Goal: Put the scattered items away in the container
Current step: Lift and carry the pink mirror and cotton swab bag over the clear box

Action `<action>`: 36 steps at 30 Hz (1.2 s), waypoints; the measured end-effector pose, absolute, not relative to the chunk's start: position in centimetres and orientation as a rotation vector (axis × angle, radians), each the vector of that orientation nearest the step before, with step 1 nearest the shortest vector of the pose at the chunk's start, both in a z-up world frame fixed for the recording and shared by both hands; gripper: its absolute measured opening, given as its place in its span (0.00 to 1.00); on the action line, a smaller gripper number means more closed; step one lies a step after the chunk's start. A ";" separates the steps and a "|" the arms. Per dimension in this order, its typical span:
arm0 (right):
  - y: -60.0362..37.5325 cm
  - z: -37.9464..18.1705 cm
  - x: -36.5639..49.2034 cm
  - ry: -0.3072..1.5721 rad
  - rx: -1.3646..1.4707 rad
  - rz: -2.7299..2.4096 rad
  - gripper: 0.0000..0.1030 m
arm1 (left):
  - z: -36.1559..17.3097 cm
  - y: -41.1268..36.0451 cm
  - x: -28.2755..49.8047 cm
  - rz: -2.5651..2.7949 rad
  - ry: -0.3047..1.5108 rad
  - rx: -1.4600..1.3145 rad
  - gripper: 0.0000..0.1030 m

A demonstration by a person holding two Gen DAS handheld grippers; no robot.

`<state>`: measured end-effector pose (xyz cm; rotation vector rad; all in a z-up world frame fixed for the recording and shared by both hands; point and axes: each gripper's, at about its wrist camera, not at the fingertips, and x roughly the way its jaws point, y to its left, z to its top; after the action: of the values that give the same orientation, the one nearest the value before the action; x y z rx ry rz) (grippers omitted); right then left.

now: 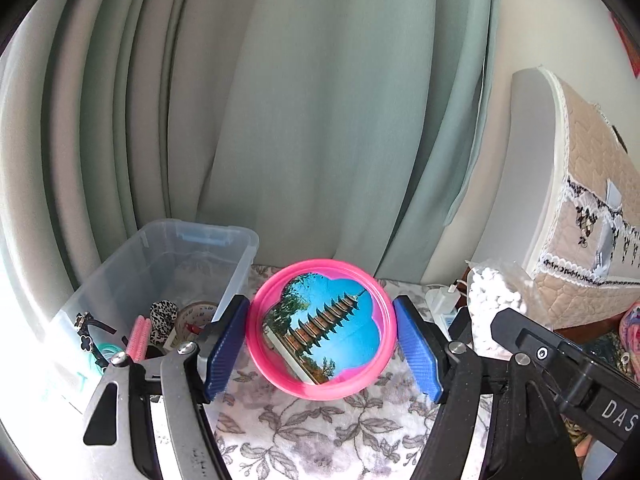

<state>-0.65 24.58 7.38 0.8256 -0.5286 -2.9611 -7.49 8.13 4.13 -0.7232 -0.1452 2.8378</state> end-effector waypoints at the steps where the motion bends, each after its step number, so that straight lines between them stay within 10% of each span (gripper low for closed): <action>1: 24.3 7.7 -0.3 -0.519 0.813 -2.964 0.71 | 4.5 7.9 -7.1 2.838 -0.151 -0.709 0.72; 36: 12.8 11.5 -1.3 -0.205 0.701 -2.887 0.71 | 6.8 -7.0 -5.5 2.990 -0.502 -0.556 0.72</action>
<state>-1.28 12.85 11.47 0.7011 -0.2047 -2.8866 -5.48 -7.04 6.79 -0.5556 -0.5020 2.9900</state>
